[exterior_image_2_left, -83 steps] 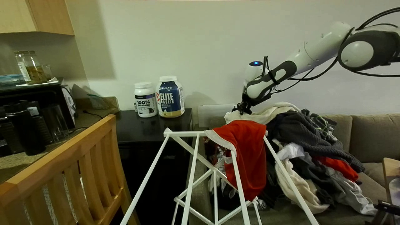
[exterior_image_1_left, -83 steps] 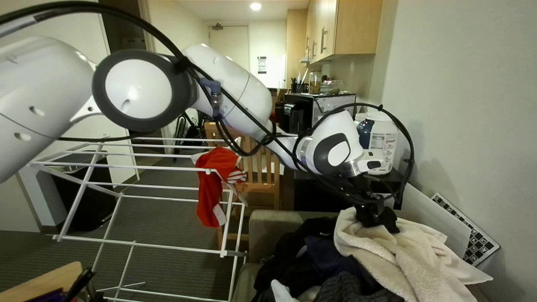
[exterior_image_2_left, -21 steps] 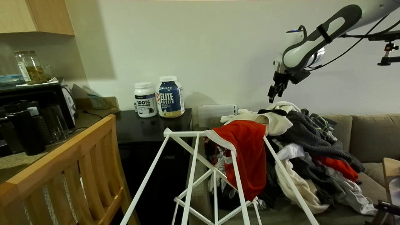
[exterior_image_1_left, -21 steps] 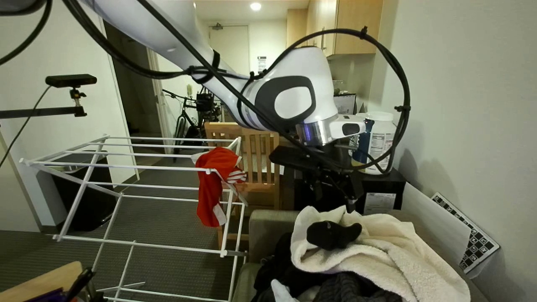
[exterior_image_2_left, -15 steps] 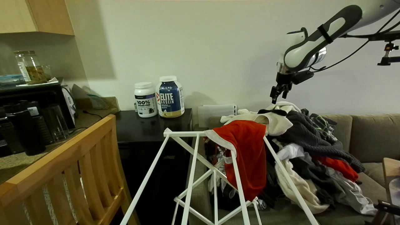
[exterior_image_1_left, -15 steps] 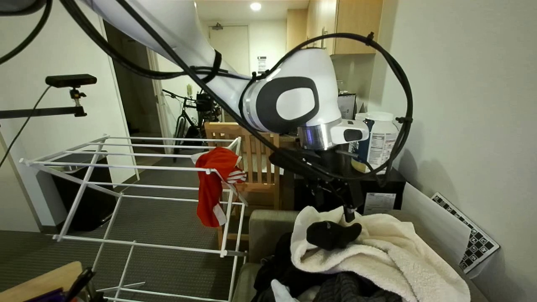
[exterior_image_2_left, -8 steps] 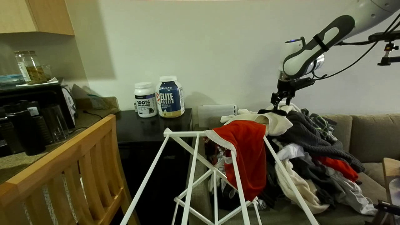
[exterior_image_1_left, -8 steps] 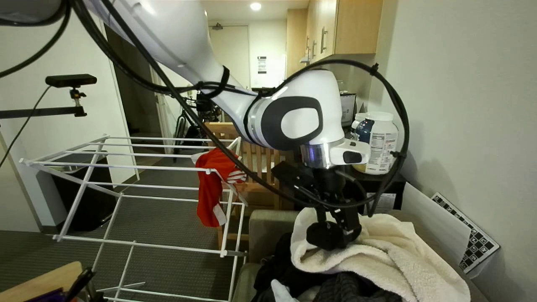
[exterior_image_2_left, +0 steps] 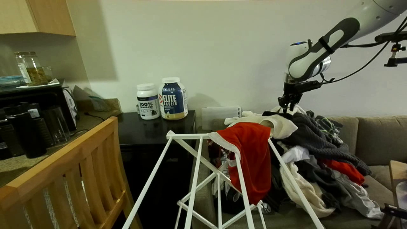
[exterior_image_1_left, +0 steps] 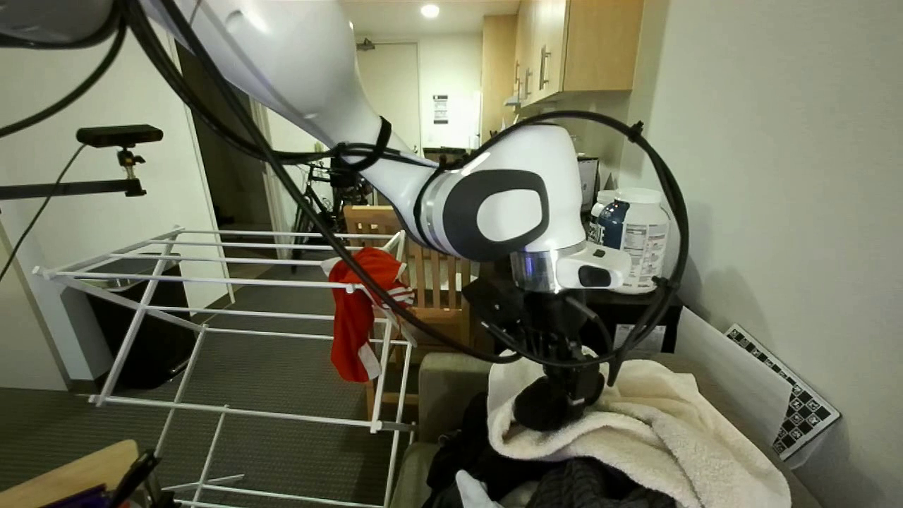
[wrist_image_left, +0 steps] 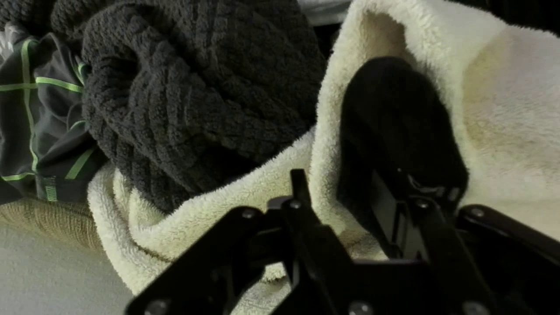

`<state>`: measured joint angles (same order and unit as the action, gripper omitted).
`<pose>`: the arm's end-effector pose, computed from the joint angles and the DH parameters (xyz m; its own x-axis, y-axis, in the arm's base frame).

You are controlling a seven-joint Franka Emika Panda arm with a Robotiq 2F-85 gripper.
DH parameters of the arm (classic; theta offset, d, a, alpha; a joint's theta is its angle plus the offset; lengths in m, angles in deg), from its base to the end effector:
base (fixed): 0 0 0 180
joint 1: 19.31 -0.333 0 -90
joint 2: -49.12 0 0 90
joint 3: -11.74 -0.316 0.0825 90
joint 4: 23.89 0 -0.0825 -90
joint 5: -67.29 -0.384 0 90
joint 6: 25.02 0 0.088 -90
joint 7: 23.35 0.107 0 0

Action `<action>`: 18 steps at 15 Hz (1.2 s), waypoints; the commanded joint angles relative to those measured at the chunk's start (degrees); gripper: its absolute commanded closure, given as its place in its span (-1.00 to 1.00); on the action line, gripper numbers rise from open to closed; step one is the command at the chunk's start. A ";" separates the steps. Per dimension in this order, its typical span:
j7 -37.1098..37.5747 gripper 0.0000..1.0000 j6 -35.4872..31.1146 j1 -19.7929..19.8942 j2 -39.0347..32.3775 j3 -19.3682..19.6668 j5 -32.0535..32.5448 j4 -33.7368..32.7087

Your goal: Put the black sock on the orange cloth on the white rack

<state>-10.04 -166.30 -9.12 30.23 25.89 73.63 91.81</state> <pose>0.5599 -0.2470 0.3042 0.8443 -0.5148 0.1484 -0.5326 -0.8368 0.1270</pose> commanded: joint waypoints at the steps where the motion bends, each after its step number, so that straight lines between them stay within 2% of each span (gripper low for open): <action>1: 2.27 0.73 0.77 -0.52 -0.04 0.76 0.29 -0.38; 3: 2.29 0.97 1.00 -0.42 0.15 0.62 -0.14 -0.20; 5: -0.23 1.00 0.78 0.21 0.78 -0.50 -1.87 0.35; 6: -3.46 0.38 -0.38 0.84 1.46 -1.73 -3.32 1.13; 7: -4.22 0.45 -1.30 0.63 1.61 -1.93 -3.10 1.37; 9: -6.01 0.33 -2.45 0.58 1.31 -2.69 -3.50 1.02; 18: -6.23 -0.84 -8.97 0.31 -2.24 -2.57 -2.02 -0.35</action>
<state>-14.52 -172.58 -9.08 29.48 22.93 71.71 91.80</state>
